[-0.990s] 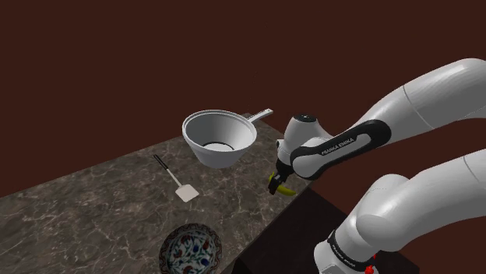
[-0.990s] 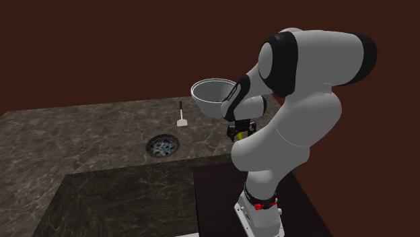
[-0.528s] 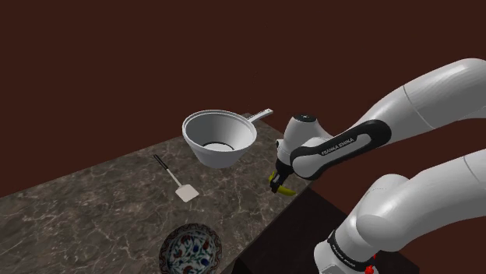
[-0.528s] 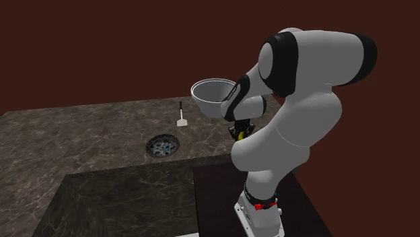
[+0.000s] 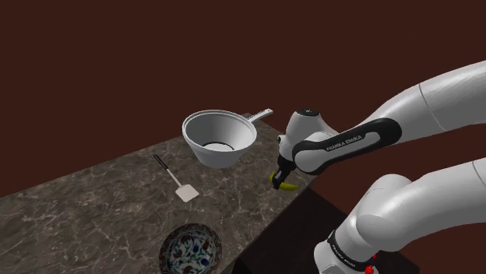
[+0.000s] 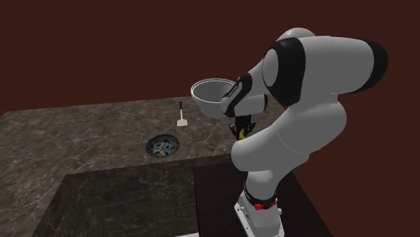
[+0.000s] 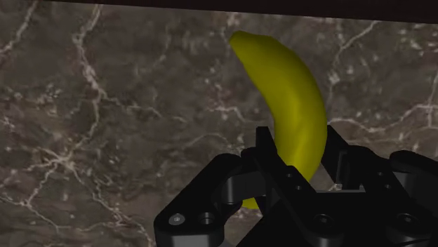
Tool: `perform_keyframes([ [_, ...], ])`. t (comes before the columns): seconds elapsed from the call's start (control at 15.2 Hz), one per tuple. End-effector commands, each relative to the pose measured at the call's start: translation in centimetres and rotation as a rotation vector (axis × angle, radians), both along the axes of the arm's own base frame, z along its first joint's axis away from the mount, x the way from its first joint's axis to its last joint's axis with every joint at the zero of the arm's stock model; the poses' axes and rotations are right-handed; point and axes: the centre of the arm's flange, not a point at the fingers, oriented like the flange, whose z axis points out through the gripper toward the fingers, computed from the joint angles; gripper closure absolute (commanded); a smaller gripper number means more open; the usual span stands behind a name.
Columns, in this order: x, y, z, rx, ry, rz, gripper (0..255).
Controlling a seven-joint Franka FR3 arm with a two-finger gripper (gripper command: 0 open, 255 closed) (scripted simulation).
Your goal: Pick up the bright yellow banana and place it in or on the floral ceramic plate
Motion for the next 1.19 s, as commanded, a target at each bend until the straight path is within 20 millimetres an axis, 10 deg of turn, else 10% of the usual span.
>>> perform_keyframes([
  [0.0,0.0,0.1,1.1,0.0,0.001,0.0,255],
  [0.86,0.0,0.1,7.9,0.0,0.001,0.0,255],
  [1.12,0.1,5.3,7.9,0.0,0.001,0.0,255],
])
